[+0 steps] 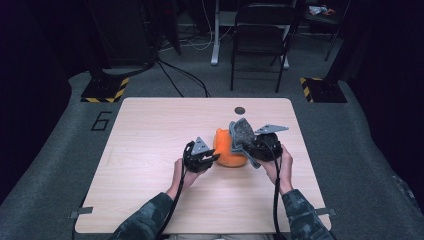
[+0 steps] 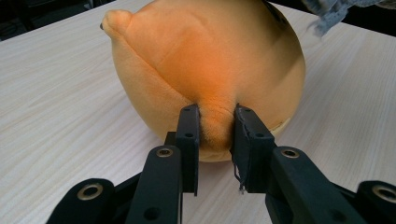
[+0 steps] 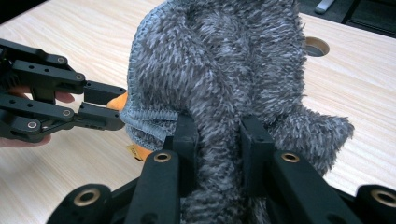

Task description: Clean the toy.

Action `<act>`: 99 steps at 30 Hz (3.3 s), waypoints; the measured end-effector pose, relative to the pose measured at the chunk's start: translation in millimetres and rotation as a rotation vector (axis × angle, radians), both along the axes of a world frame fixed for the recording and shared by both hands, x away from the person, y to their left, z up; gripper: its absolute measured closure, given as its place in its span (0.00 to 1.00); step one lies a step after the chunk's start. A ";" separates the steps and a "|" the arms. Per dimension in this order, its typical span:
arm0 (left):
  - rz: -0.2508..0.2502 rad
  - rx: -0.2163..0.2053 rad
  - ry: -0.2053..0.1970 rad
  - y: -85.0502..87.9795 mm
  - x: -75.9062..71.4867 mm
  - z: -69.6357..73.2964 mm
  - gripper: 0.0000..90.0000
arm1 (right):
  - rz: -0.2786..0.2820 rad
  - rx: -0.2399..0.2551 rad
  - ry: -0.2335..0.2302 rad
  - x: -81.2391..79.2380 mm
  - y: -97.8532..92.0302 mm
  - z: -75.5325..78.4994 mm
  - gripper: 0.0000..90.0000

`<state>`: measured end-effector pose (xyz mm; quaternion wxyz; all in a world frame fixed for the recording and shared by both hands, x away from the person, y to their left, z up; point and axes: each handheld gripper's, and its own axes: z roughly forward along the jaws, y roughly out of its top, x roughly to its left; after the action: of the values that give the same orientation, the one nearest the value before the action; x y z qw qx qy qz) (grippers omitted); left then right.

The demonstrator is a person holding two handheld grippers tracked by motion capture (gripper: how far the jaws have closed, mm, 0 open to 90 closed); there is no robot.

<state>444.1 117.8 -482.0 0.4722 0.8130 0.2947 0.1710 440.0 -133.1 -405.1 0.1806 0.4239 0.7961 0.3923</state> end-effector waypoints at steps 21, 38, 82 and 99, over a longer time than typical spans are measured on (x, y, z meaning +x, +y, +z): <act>-0.040 -0.006 -0.031 -6.2 -6.4 3.5 0.81 | 0.095 -0.047 -0.034 7.1 43.8 1.1 0.79; -0.078 0.024 -0.041 -11.6 -10.8 1.2 0.86 | 0.098 -0.150 -0.010 14.6 53.2 -21.9 0.78; -0.078 0.008 -0.059 -10.3 -7.3 -0.1 0.89 | -0.059 -0.090 0.116 21.9 -14.6 -32.6 0.80; -0.089 -0.011 -0.045 -6.9 -5.5 -1.4 0.89 | -0.169 -0.120 0.198 33.9 -33.4 -45.0 0.80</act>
<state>438.6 110.8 -483.4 0.4902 0.8186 0.2485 0.1666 473.8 -166.5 -450.1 0.1587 0.5146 0.7934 0.2838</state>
